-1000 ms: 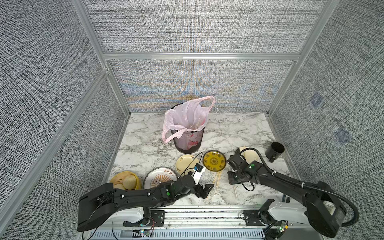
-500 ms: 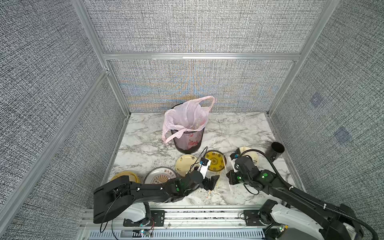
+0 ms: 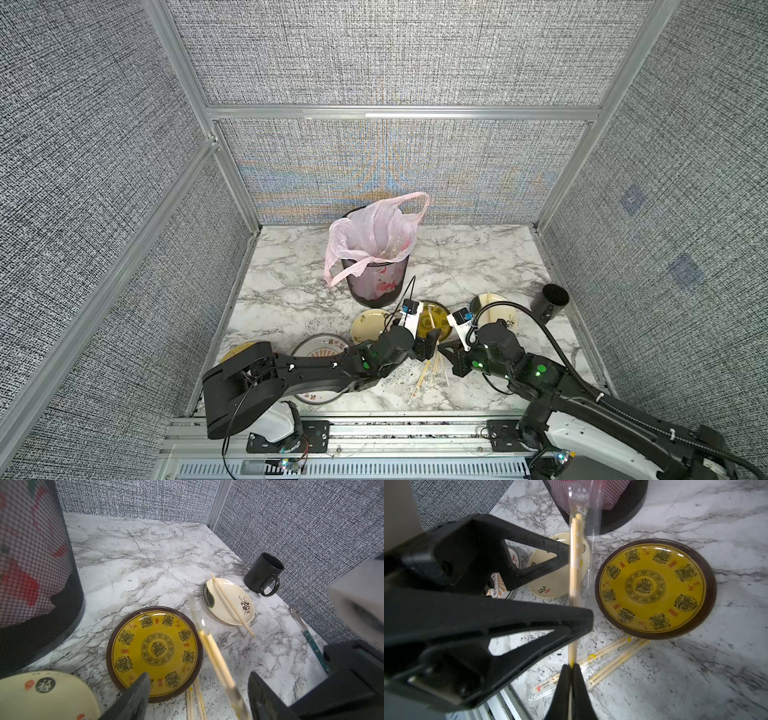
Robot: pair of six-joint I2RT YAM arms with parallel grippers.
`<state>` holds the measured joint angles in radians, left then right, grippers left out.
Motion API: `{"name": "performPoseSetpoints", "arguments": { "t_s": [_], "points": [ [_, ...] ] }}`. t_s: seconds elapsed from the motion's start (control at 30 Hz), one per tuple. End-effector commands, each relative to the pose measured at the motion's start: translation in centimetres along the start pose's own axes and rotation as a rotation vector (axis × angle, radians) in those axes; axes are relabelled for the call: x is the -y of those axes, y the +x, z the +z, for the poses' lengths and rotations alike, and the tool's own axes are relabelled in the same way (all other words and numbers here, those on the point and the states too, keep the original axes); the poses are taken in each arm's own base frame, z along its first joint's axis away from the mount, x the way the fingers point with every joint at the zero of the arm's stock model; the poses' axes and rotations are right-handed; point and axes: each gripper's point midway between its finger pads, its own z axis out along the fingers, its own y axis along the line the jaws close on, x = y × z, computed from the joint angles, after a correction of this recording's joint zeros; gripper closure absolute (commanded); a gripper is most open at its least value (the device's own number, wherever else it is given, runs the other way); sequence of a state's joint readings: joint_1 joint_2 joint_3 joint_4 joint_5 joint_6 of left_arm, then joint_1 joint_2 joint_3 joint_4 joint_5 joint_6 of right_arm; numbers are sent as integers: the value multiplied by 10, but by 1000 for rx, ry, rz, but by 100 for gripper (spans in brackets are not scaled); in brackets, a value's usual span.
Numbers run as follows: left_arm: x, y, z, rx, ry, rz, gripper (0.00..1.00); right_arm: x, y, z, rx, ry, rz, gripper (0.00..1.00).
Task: Remove the packaging of disposable chopsticks
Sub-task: Pick up the disposable chopsticks from the center of the board.
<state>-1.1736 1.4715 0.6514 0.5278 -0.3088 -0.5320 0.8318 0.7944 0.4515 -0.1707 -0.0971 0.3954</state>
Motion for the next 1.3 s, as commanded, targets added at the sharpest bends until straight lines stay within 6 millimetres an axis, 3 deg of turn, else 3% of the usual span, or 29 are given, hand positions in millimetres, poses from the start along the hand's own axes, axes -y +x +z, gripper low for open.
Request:
{"name": "performPoseSetpoints", "arguments": {
  "t_s": [0.0, 0.17, 0.4, 0.67, 0.83, 0.9, 0.97, 1.03, 1.13, 1.27],
  "points": [
    [14, -10, 3, 18, 58, -14, 34, -1, -6, 6, 32, 9, -49, 100],
    [17, -4, 10, -13, 60, -29, 57, 2, -5, 19, 31, 40, -80, 100],
    [1, 2, 11, -31, -25, -43, 60, 2, -6, 21, 47, 39, -92, 100],
    [8, 0, 11, -35, 4, -46, 98, -4, -4, 24, 50, 9, -100, 100],
    [5, -1, 8, -23, 0, -52, 100, 0, -4, 23, 64, 26, -121, 100],
    [5, -4, 4, -15, 0, -51, 100, 1, -4, 23, 65, 34, -119, 88],
    [8, -10, 0, -3, 16, -45, 100, 0, -6, 21, 80, 28, -122, 50],
    [13, -18, -7, 5, 43, -34, 100, -3, -12, 16, 117, 14, -127, 27],
    [23, -34, -18, 14, 92, 1, 100, -11, -24, 5, 215, -39, -169, 1],
    [39, -52, -35, 28, 230, 60, 100, -33, -31, -1, 273, -163, -271, 1]
  ]
}}
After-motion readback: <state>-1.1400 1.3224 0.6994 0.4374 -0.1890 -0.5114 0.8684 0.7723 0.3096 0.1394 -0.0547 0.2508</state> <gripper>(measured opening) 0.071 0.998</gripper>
